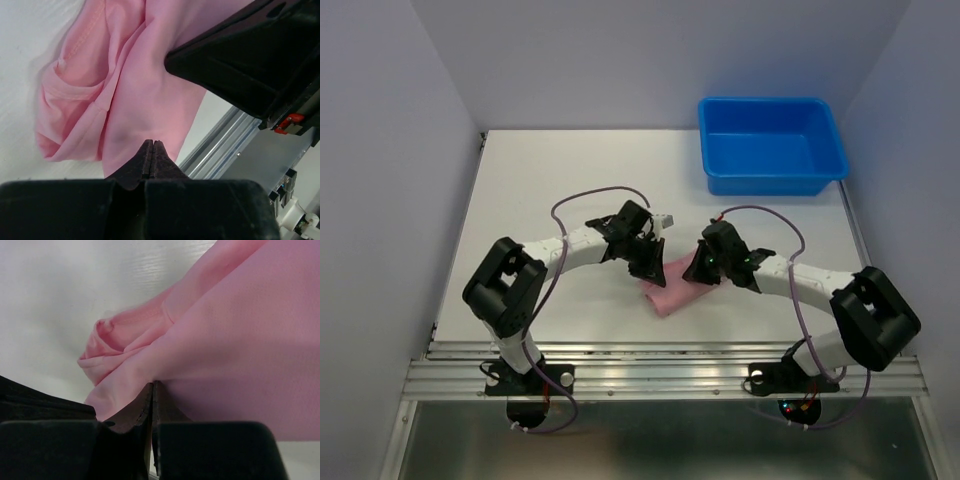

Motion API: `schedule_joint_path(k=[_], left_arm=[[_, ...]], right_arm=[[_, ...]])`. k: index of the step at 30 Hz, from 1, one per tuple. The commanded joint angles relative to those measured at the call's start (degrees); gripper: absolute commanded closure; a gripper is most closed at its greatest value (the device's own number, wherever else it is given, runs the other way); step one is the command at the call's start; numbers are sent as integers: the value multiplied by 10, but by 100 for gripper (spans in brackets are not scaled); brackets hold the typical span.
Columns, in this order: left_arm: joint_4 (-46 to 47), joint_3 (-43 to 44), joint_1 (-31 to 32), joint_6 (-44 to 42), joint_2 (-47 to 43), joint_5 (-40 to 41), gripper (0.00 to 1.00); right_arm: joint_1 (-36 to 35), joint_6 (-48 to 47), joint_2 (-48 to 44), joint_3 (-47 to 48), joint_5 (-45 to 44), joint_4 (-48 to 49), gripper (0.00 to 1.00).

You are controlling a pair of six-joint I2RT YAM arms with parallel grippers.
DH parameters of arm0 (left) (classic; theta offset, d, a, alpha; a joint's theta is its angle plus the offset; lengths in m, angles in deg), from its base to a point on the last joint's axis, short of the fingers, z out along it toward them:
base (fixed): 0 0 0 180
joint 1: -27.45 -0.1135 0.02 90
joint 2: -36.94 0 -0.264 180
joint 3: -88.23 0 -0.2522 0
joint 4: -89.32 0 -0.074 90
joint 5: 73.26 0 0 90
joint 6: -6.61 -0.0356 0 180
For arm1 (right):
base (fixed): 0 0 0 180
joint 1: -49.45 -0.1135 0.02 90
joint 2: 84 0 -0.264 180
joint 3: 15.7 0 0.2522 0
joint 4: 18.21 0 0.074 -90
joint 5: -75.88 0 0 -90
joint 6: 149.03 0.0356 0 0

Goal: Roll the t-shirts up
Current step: Roll the T-shirt to the center of the board.

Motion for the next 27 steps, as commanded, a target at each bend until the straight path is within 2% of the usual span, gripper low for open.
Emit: schedule_joint_path(k=[1, 7, 10, 14, 19, 27], left_arm=[[22, -47, -9, 21, -9, 8, 100], [14, -50, -25, 10, -12, 22, 100], [0, -45, -40, -2, -34, 35, 100], [-10, -43, -57, -11, -41, 37, 100], [-5, -43, -57, -7, -42, 39, 100], [4, -36, -57, -9, -38, 48, 100]], right_arm=[[-5, -9, 52, 19, 30, 73, 96], [-5, 26, 112, 37, -38, 35, 99], [-5, 23, 74, 25, -45, 30, 99], [-5, 9, -16, 33, -103, -4, 98], [29, -13, -50, 45, -126, -29, 97], [64, -23, 8, 66, -127, -43, 97]])
